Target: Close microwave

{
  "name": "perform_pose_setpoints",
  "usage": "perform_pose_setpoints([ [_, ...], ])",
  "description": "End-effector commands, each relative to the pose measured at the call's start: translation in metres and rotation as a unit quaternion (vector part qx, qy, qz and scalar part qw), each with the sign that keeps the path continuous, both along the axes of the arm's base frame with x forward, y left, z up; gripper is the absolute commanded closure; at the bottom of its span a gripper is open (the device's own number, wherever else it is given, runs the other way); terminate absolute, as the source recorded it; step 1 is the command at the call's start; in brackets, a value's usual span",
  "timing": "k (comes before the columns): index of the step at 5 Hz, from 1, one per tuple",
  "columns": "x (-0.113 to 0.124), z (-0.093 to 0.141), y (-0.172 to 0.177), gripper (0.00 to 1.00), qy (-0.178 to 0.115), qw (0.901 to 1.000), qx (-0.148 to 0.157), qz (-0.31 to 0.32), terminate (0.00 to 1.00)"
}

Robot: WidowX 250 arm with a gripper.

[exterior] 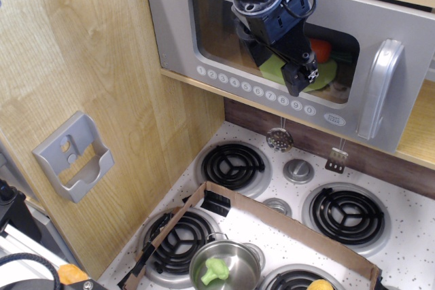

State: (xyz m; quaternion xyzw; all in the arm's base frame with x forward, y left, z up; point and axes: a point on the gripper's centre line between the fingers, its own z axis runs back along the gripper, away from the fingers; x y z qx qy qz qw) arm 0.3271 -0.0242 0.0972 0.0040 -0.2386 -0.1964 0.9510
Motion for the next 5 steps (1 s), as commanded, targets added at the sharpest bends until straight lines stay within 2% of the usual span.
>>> perform_pose_setpoints([
  [1,0.018,0.027,-0.005,0.00,-0.043,0.9987,0.000,-0.028,0.00],
  [4,0.031,0.034,-0.008,0.00,-0.106,0.9929,-0.007,-0.055,0.00],
  [5,0.029,0.034,-0.009,0.00,-0.109,0.9925,-0.009,-0.055,1.00],
])
